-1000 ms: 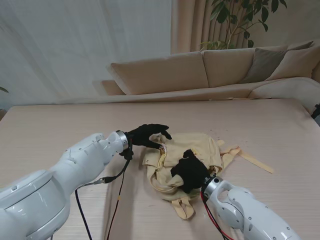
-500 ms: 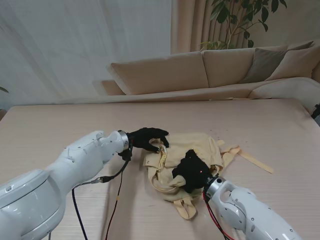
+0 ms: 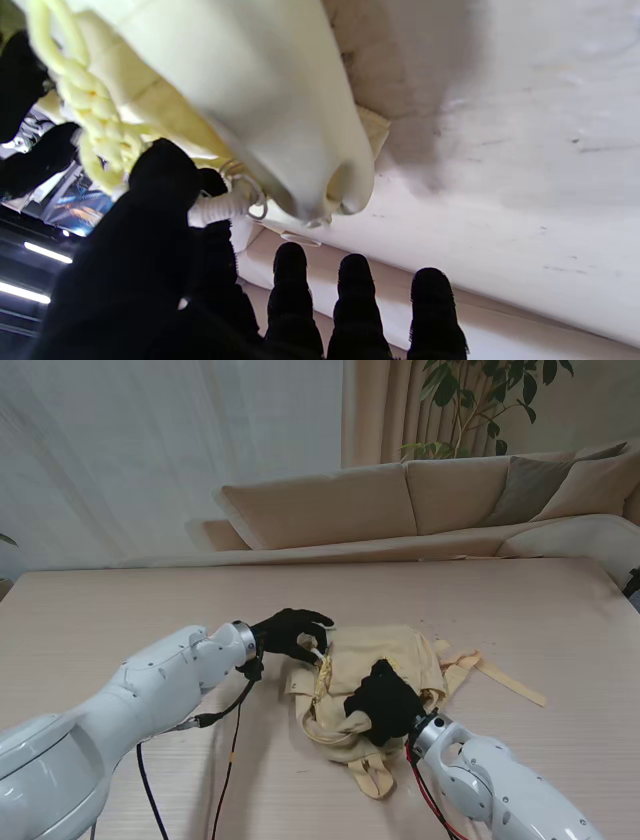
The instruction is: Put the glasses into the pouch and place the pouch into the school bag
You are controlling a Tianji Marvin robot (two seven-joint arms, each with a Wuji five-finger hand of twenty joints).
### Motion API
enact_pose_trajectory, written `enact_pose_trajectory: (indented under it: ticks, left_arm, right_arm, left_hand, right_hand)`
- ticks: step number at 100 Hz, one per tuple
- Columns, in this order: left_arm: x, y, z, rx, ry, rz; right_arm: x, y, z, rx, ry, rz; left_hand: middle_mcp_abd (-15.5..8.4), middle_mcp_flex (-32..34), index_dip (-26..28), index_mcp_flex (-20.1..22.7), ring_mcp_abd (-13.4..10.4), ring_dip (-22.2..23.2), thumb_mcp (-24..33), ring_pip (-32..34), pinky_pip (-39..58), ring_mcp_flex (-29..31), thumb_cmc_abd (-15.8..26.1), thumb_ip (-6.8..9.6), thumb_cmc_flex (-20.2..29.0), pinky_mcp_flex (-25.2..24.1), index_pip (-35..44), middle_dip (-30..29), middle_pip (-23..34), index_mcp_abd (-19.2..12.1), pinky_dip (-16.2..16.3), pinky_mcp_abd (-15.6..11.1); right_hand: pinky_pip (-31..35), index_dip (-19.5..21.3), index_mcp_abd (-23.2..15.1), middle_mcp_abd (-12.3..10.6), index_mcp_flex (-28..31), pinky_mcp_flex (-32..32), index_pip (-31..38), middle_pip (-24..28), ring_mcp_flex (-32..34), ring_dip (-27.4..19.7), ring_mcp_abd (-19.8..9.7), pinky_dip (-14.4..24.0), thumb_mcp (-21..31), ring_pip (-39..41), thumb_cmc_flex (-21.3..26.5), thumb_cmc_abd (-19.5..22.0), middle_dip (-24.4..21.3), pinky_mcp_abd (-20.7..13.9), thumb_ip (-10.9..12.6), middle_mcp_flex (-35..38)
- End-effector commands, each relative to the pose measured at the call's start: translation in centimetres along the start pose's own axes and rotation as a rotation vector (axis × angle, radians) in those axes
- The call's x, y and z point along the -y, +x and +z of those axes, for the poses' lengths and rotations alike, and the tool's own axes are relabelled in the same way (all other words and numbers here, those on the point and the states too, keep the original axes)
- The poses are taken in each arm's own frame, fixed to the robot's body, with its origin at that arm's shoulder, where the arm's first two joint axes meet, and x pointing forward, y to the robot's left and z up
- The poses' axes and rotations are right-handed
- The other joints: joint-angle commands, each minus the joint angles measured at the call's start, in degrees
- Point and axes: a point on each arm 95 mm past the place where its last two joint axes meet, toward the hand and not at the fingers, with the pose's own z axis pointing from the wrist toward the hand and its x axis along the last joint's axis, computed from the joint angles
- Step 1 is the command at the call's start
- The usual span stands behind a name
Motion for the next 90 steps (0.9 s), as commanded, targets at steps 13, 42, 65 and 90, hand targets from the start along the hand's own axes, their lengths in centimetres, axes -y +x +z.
enact_pose_trajectory:
  ticks: [13,42,65,90]
  left_arm:
    - [-0.4,-0.6,-2.8,0.049,-0.02,-0.039]
    - [-1.1,-0.9,-7.8,0.176,-0.064,-0.179]
    - [-3.3,-0.7,-9.4,0.237,-0.084,-0.372]
    - [-5.6,0.1,-11.1,0.299,-0.023,-0.475]
  right_arm:
    - [0.3,-0.7,0.2,0.036,-0.005,-0.036]
    - [0.1,-1.1,1.5,0.106,-0.075,-0.064]
    - [0.1,-0.7,3.6,0.175,-0.118,-0.084]
    - [-0.3,0.5,7.0,0.272,-0.164,-0.058]
  left_hand:
    - [0.0,2.7,5.1,5.6,-0.7,1.1,-1.8,1.6,4.2,1.6,2.5,0.01,-3.2,-0.4,4.5,1.2,1.0,2.6,-1.1,-0.2]
    - [1.2,1.6,-6.8,5.9,-0.6,0.3,-0.8,1.1,7.2,0.2,4.7,-0.76,5.8,-0.5,0.8,-0.1,0.6,9.6,-3.4,-1.0]
    - [1.7,-1.4,-7.0,4.5,-1.0,-0.5,-6.0,-0.6,1.6,-2.6,8.4,-0.42,10.5,-0.8,0.6,-0.8,0.0,12.9,-4.0,-1.6]
    - [2.0,-1.5,-0.7,5.6,-1.0,0.2,-10.5,-2.5,-4.9,-2.9,9.8,0.45,8.1,-1.0,2.7,-0.6,-0.2,12.8,0.9,-1.7]
  right_hand:
    - [1.5,3.0,-9.3,-1.0,6.7,-0.2,9.1,3.4,2.2,0.5,-1.5,1.0,8.8,1.3,6.5,3.9,2.0,0.4,4.2,2.7]
    - [2.8,1.3,-8.2,1.4,4.5,-0.4,9.3,6.5,2.5,0.9,-0.2,2.0,7.6,4.0,6.8,5.4,2.3,0.4,4.3,1.6]
    - [3.7,0.6,-7.0,2.4,3.2,-1.3,9.7,8.1,1.9,1.4,0.8,2.6,6.9,5.9,7.2,6.2,2.0,0.4,4.4,0.6]
    - [5.0,-4.6,-5.1,3.2,0.3,-1.4,11.8,10.5,1.9,1.8,1.4,3.3,6.5,8.2,6.1,6.1,1.0,0.7,4.5,-0.1]
